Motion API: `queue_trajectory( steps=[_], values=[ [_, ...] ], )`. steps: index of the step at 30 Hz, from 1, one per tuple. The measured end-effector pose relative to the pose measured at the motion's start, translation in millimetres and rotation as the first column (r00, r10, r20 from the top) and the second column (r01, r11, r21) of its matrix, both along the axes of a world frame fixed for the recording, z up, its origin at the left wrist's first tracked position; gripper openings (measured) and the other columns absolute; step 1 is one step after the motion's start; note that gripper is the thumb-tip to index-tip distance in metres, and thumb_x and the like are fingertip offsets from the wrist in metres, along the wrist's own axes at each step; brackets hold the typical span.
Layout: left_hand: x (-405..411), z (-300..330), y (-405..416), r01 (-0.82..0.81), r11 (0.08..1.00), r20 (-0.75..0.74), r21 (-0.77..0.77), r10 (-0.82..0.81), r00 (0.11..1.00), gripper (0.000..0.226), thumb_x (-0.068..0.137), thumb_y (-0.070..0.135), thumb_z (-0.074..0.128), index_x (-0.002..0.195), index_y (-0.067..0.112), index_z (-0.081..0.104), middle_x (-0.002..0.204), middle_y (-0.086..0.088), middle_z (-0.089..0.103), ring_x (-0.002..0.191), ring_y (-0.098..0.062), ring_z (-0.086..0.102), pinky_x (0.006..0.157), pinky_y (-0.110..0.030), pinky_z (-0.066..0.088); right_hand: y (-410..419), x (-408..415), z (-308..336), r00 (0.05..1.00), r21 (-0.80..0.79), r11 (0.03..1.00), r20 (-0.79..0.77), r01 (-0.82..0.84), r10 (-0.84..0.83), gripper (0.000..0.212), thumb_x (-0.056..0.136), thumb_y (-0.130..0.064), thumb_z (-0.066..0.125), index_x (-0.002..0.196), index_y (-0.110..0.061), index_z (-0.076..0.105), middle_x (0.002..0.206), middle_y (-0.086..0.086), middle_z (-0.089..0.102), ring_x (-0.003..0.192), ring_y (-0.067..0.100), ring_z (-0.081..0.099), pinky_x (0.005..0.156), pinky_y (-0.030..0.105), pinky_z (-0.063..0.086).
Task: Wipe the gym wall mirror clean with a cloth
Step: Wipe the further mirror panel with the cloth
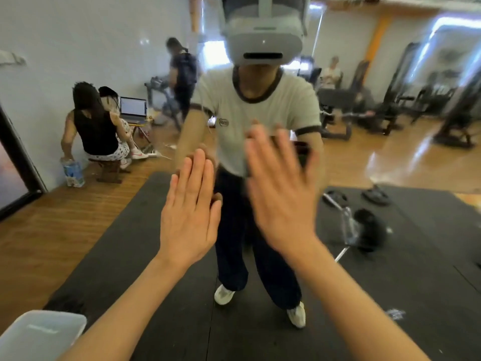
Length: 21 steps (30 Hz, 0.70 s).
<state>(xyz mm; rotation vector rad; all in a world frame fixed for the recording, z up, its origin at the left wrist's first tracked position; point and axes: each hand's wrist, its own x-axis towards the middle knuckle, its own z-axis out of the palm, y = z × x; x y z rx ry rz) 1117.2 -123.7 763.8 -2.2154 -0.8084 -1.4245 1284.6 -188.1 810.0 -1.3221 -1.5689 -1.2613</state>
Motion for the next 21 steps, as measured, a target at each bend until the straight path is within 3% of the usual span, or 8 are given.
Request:
queue_trajectory(
  steps=[2,4,7,9,12,16,19,21],
  values=[
    [0,0,0,0.002,1.000,-0.009,-0.001,-0.002,1.000,0.067,0.107,0.027,0.027,0.159,0.014,-0.014,0.166,0.004,-0.024,0.155,-0.015,-0.014,0.126,-0.033,-0.007,-30,52,-12,0.978,0.036,0.998,-0.201,0.056,-0.048,0.058,0.109,-0.023,0.034,0.161,-0.014,0.010,0.169,0.003,0.005,0.155,0.016,-0.002,0.120,0.055,-0.004],
    [1,-1,0,0.005,1.000,-0.002,-0.009,-0.005,1.000,0.072,0.104,0.025,0.031,0.159,0.015,-0.014,0.166,0.004,-0.025,0.155,-0.015,-0.015,0.126,-0.033,-0.007,-50,82,-24,0.886,0.127,0.987,-0.462,0.101,-0.031,0.052,0.110,-0.023,0.026,0.156,-0.001,0.021,0.163,0.023,0.018,0.155,0.025,0.002,0.117,0.063,-0.003],
    [1,-1,1,0.002,1.000,0.001,-0.001,-0.002,1.000,0.069,0.106,0.025,0.029,0.159,0.014,-0.013,0.165,0.004,-0.025,0.155,-0.016,-0.015,0.126,-0.033,-0.007,-36,60,-25,0.738,0.208,0.961,-0.675,0.181,0.007,0.053,0.110,-0.026,0.023,0.153,0.006,0.025,0.159,0.030,0.022,0.150,0.042,0.010,0.118,0.061,-0.003],
    [0,-2,1,0.017,1.000,-0.004,0.006,-0.017,1.000,0.065,0.107,0.026,0.025,0.159,0.015,-0.013,0.165,0.004,-0.025,0.155,-0.016,-0.014,0.126,-0.033,-0.007,-11,12,-29,0.787,0.189,0.970,-0.616,0.153,-0.004,0.054,0.110,-0.033,0.021,0.153,-0.001,0.025,0.163,0.020,0.018,0.154,0.033,0.006,0.120,0.058,-0.006],
    [-2,1,1,0.059,0.998,-0.001,-0.002,-0.059,0.998,0.066,0.106,0.023,0.027,0.159,0.018,-0.014,0.165,0.008,-0.025,0.154,-0.013,-0.014,0.126,-0.032,-0.006,19,-56,-59,0.959,0.048,0.997,-0.282,0.054,-0.039,0.052,0.108,-0.023,0.032,0.157,-0.012,0.016,0.169,-0.004,-0.001,0.155,0.016,-0.007,0.122,0.054,-0.007],
    [-4,3,-1,0.063,0.997,0.014,-0.035,-0.063,0.998,0.061,0.104,0.018,0.030,0.158,0.005,0.004,0.167,0.003,-0.018,0.154,-0.010,-0.014,0.126,-0.033,-0.005,3,-16,-69,1.000,-0.046,0.999,0.012,-0.006,0.007,0.062,0.109,-0.020,0.037,0.161,-0.017,0.003,0.169,-0.005,-0.008,0.155,0.018,-0.003,0.123,0.052,-0.003],
    [-3,3,-3,0.026,0.999,0.021,-0.045,-0.025,0.999,0.058,0.104,0.016,0.032,0.156,0.000,0.011,0.164,-0.014,0.005,0.153,-0.010,-0.014,0.126,-0.034,-0.005,-35,60,-81,0.979,0.034,0.998,-0.197,0.055,-0.047,0.055,0.110,-0.025,0.030,0.162,-0.019,0.010,0.169,-0.003,0.000,0.155,0.016,-0.001,0.121,0.052,-0.009],
    [-1,4,-4,0.019,0.999,0.028,-0.049,-0.018,0.999,0.058,0.103,0.016,0.032,0.155,0.000,0.011,0.161,-0.017,0.007,0.153,-0.010,-0.016,0.126,-0.033,-0.006,-50,84,-92,0.895,0.085,0.991,-0.442,0.102,-0.054,0.052,0.111,-0.027,0.024,0.158,-0.008,0.017,0.166,0.015,0.009,0.155,0.018,-0.002,0.118,0.062,-0.005]
  ],
)
